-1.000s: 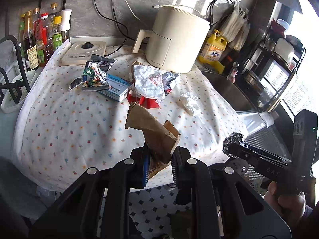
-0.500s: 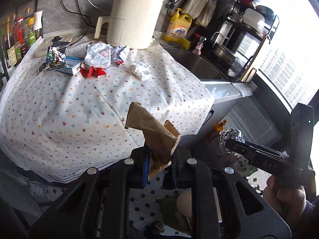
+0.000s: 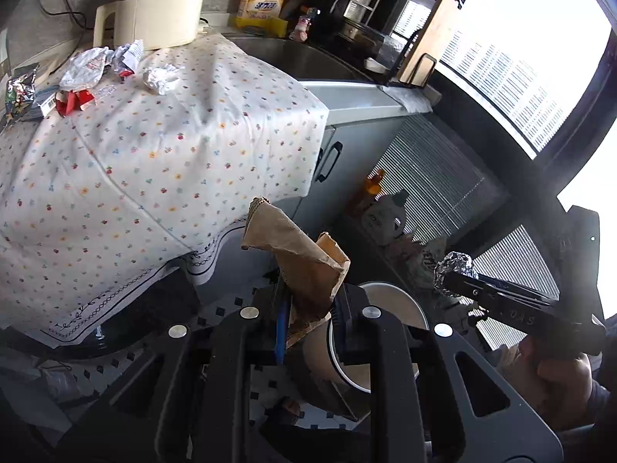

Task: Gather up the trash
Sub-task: 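Carry the brown paper bag with the left gripper over the white bin, then open the left gripper and the right gripper over the bin, dropping both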

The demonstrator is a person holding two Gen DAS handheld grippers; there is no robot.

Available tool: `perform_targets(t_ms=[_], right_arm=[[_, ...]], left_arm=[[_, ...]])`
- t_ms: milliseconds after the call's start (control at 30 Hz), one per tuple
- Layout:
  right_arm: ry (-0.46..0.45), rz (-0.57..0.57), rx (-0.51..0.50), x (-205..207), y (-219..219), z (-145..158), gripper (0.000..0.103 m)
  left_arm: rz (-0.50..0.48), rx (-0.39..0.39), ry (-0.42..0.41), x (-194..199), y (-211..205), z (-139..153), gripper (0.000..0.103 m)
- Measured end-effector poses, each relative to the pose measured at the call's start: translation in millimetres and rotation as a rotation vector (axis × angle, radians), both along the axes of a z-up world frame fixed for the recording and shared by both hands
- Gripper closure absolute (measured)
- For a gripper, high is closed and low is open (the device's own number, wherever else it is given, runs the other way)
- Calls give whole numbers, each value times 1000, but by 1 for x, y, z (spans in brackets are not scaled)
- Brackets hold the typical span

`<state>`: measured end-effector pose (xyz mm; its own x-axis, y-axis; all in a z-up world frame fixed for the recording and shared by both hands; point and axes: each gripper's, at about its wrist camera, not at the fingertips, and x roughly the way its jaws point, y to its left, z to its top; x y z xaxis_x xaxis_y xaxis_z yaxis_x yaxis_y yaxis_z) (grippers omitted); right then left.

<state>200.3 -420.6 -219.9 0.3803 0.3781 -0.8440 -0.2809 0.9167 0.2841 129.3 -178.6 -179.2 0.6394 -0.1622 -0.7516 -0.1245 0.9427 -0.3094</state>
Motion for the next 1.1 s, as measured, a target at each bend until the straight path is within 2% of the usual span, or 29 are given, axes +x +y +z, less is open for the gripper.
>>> perform_targets(t_ms=[167, 200, 233, 300, 600, 900, 967, 1033, 1100], right_arm=[[53, -88, -21, -4, -31, -21, 66], [62, -108, -22, -4, -38, -23, 57], [67, -131, -23, -4, -45, -24, 41], [57, -170, -20, -6, -59, -23, 24], [38, -333, -9, -11, -120, -12, 24], [18, -463, -28, -31, -176, -5, 24], [21, -482, -32, -35, -185, -6, 24], [23, -496, -35, -39, -192, -6, 24], [17, -506, -29, -44, -198, -4, 24]], left_arm=[[-94, -15, 30, 13, -34, -12, 85], [-112, -16, 35, 16, -41, -14, 84], [-131, -15, 40, 19, -47, -14, 85], [-168, -17, 47, 24, -58, -16, 84], [-354, -13, 93, 52, -119, -24, 84], [-506, -53, 161, 75, -178, -42, 82], [-526, -71, 180, 78, -186, -49, 78], [-544, -126, 202, 83, -193, -56, 69], [-550, -154, 226, 87, -199, -64, 65]])
